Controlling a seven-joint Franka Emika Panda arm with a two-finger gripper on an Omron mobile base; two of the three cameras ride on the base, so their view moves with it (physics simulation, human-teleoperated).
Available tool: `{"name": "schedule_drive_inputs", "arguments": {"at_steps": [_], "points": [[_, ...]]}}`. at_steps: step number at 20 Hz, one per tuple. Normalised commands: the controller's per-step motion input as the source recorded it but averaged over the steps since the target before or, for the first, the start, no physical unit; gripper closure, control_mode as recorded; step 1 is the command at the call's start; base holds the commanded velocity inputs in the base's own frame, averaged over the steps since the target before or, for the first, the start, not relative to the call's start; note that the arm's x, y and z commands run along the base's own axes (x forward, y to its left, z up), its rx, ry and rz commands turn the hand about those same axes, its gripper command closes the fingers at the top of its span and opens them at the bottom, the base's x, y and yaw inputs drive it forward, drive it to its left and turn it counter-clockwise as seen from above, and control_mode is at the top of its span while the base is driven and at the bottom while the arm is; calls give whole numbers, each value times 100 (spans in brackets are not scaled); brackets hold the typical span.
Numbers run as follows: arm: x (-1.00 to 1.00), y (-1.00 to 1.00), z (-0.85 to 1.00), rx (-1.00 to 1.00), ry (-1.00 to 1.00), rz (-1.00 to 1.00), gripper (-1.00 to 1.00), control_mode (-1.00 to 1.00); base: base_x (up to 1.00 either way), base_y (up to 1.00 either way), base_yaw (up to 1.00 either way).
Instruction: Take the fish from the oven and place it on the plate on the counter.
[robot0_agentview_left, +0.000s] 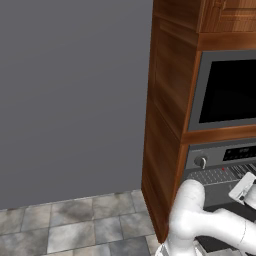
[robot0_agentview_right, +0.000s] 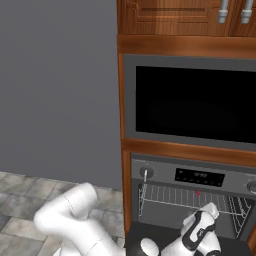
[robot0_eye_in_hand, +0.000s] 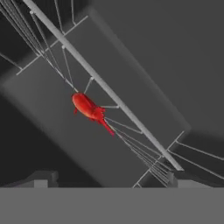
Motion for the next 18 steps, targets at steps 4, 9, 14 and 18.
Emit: {"name": "schedule_drive_inputs", "arguments": {"at_steps": [4,9,14,18], "points": [[15,-13,-67,6,0,0,-100,-100,0,0,0],[18,-5,-76,7,-1,0,-100,-100,0,0,0],[29,0,-71,3,-6,0,-100,-100,0,0,0],[17,0,-74,5,-14,0,-100,-100,0,0,0]]}}
